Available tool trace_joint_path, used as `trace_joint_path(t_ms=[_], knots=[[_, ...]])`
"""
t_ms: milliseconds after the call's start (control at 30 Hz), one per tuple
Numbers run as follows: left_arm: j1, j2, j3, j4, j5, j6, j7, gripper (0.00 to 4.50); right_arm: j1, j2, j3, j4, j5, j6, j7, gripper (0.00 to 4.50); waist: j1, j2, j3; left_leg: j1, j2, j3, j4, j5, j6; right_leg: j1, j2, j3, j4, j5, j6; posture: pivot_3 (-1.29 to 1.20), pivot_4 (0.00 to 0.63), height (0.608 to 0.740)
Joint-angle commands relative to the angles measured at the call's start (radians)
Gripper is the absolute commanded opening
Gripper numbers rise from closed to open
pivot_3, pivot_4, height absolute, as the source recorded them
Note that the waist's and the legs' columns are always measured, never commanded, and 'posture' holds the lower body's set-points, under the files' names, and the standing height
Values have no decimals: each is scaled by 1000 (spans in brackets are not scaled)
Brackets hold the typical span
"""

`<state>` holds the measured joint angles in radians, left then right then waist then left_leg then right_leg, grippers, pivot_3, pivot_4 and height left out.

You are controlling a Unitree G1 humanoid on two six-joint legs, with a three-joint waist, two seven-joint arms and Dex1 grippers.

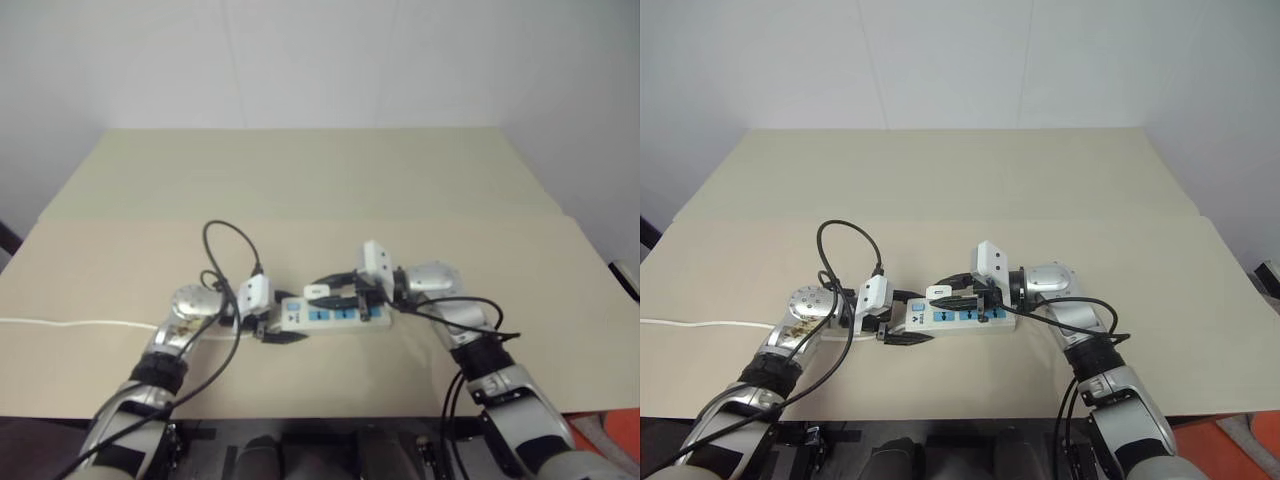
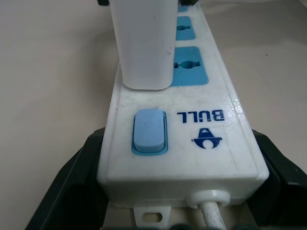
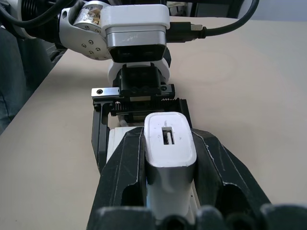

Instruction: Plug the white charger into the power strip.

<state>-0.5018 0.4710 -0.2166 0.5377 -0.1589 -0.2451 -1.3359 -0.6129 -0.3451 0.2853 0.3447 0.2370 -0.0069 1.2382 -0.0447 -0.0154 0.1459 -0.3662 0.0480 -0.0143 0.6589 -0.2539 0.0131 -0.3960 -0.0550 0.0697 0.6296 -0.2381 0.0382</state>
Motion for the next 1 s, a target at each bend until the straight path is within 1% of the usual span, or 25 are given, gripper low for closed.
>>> trace_joint_path(t_ms=[33,167,600,800,867,1000], knots=[[2,4,-17,-40,11,-36,-27,3334,59,-25,50,76,-69,32,11,1112,0,0,0,0,0,0,0,0,0,0,0,0,0,0,0,0,150,740],[-4,3,-13,-34,8,-43,-30,3334,75,-33,48,77,-68,38,16,1112,1,0,0,0,0,0,0,0,0,0,0,0,0,0,0,0,150,740],[-3,-8,-14,-30,6,-61,-25,3334,53,8,88,71,-87,33,13,1112,0,0,0,0,0,0,0,0,0,0,0,0,0,0,0,0,150,740],[-3,-11,-13,-29,7,-62,-23,3334,54,-1,85,64,-82,40,22,1112,0,0,0,0,0,0,0,0,0,0,0,0,0,0,0,0,150,740],[-4,-13,-14,-28,7,-61,-22,3334,55,-2,82,63,-80,38,21,1834,1,0,0,0,0,0,0,0,0,0,0,0,0,0,0,0,150,740],[-5,-18,-13,-24,8,-63,-20,3334,59,4,70,59,-88,32,4,3127,3,-3,-2,-1,0,0,0,0,0,-1,0,0,-1,0,0,0,150,740]])
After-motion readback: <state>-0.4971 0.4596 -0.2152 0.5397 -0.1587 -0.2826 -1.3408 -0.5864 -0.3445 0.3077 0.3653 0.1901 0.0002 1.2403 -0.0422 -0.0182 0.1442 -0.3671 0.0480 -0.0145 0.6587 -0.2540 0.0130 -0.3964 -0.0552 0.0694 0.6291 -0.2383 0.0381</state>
